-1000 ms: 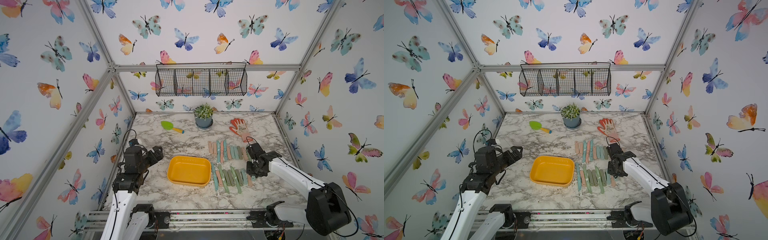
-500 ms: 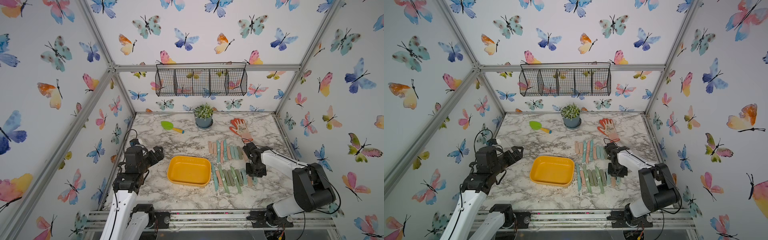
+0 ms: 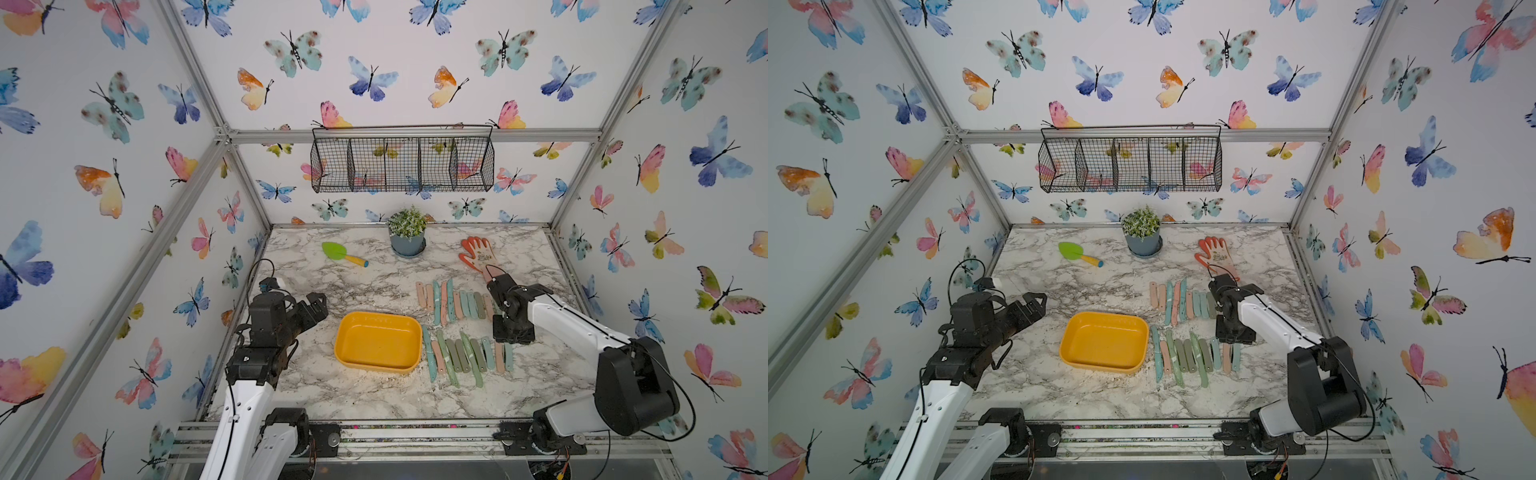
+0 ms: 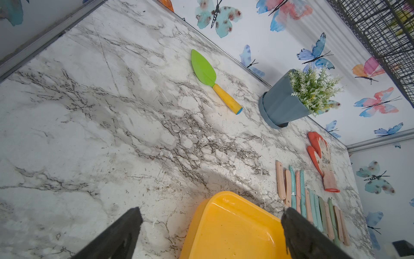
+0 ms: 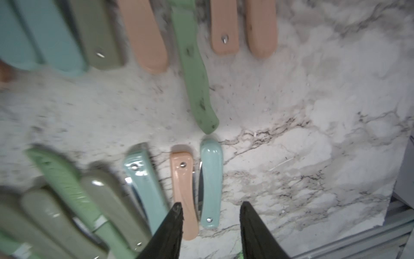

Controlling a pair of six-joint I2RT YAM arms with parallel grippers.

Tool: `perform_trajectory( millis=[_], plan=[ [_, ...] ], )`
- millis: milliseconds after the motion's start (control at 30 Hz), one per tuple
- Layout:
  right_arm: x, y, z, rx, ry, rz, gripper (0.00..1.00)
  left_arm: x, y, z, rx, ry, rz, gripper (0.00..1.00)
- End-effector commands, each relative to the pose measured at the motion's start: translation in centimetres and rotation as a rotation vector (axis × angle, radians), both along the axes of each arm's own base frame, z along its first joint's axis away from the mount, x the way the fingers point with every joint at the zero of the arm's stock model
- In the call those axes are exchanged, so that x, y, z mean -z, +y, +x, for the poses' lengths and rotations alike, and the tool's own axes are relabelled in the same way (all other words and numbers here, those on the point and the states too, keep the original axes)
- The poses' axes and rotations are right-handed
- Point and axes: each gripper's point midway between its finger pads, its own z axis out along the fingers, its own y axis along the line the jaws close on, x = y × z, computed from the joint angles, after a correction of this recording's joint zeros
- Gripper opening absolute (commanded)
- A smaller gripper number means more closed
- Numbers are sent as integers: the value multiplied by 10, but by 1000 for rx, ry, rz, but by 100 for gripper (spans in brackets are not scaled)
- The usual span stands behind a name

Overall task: Take the fruit knife out of the storage box
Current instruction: Place the fruit knife at the center of the board, then reset both arms

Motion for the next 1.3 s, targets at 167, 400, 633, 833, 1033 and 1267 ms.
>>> perform_trajectory(
  millis=[167, 400, 633, 833, 1033, 1267],
  plan=[
    [-85, 199, 0, -829, -279, 278, 51, 3, 5, 1, -22, 7, 27, 98],
    [-50, 293, -27, -1310, -176, 322, 52, -1, 8, 0, -36, -11, 22, 98],
    [14, 318, -38, -1490, 25, 285, 53, 0, 6, 1, -25, -6, 16, 98],
    [39, 328, -64, -1592, 130, 293, 53, 4, 8, 2, -37, 8, 21, 98],
    [63, 329, -94, -1661, 228, 240, 54, 3, 8, 2, -35, 7, 19, 98],
    [97, 320, -73, -1553, 267, 67, 55, 1, 7, 1, -33, -2, 17, 98]
  ],
)
